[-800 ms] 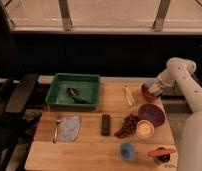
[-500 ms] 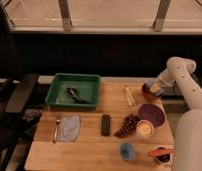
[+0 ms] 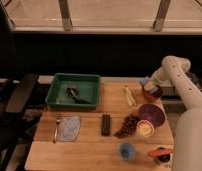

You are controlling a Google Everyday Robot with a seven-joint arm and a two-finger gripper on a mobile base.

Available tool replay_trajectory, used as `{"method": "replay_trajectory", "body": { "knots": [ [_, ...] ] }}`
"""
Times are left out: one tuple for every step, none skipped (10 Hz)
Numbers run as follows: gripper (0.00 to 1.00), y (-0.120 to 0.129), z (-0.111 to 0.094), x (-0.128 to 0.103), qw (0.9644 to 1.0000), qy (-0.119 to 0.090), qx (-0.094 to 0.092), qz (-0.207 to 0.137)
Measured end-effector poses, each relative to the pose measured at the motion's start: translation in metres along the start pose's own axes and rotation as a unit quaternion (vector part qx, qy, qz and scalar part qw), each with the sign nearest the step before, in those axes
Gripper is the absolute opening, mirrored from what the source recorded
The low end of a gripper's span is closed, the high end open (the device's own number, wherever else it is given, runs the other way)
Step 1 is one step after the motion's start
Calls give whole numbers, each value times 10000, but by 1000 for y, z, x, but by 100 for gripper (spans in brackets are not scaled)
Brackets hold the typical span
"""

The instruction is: Wipe red bowl with sponge

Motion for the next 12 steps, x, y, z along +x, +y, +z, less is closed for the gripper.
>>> {"method": "replay_trajectory", "body": {
  "knots": [
    [0,6,-1,-1,9999,-58,-88,-13],
    [0,9,-4,5,9999,-51,-137,10],
    [0,12,-6,13,9998,-13,-181,35],
    [0,11,-8,16,9998,7,-194,56],
    [0,4,-9,23,9997,100,-180,113],
    [0,-2,-11,30,9996,161,-152,155],
    [0,-7,-12,35,9995,210,-110,186],
    [0,-13,-11,36,9994,258,-60,201],
    [0,-18,-9,33,9994,277,-27,226],
    [0,-21,-8,32,9994,261,-14,242],
    [0,-22,-8,30,9995,214,-9,235],
    [0,-20,-6,21,9997,69,-22,220]
  ]
}}
